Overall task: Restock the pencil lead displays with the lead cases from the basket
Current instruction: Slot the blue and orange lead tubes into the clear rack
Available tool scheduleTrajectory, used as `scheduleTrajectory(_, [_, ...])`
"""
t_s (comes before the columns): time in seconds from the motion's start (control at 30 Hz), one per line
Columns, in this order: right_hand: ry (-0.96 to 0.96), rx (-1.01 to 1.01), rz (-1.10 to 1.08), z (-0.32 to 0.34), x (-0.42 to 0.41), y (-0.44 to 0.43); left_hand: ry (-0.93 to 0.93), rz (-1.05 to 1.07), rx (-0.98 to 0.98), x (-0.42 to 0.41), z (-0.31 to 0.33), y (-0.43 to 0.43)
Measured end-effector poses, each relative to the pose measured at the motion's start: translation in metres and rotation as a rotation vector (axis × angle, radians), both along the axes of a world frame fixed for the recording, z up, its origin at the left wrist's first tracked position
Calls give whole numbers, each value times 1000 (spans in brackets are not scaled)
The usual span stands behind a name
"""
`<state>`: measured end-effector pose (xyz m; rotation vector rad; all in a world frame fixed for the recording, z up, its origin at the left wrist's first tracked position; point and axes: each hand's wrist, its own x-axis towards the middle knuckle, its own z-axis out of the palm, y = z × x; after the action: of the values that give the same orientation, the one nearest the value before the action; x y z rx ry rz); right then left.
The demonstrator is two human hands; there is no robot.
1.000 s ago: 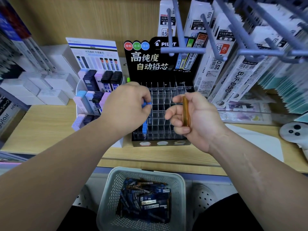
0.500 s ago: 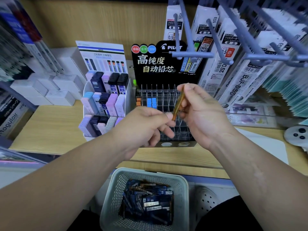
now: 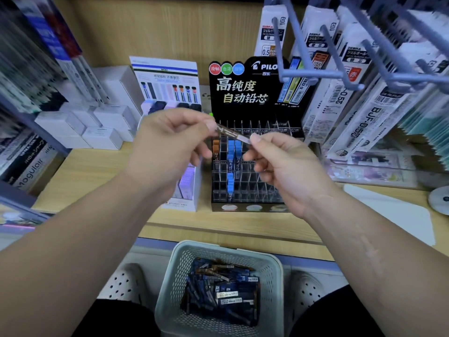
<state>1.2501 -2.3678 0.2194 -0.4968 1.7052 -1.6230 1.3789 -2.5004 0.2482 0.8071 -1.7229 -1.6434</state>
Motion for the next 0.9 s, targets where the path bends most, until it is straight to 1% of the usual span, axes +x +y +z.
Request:
scheduleTrajectory(0.07, [-5, 43, -16, -2, 3, -2, -16, 38, -48, 5, 3, -12])
scheduleTrajectory(0.17, [-5, 86, -57, -3, 2, -2, -159, 17, -266, 11, 6, -25])
scheduleTrajectory(0.27, [-10, 94, -72, -3, 0, -2, -313, -50, -431, 14, 2, -27])
scheduleTrajectory(0.33, [-7, 100, -69, -4, -1, -2, -361, -65, -555, 13, -3, -25])
scheduleTrajectory(0.5, [-13, 102, -74, -6, -3, -1, -402, -40, -727, 4, -11, -26])
scheduleTrajectory(0.9, [-9, 102, -65, -9, -13, 6, -375, -120, -949, -12, -16, -30])
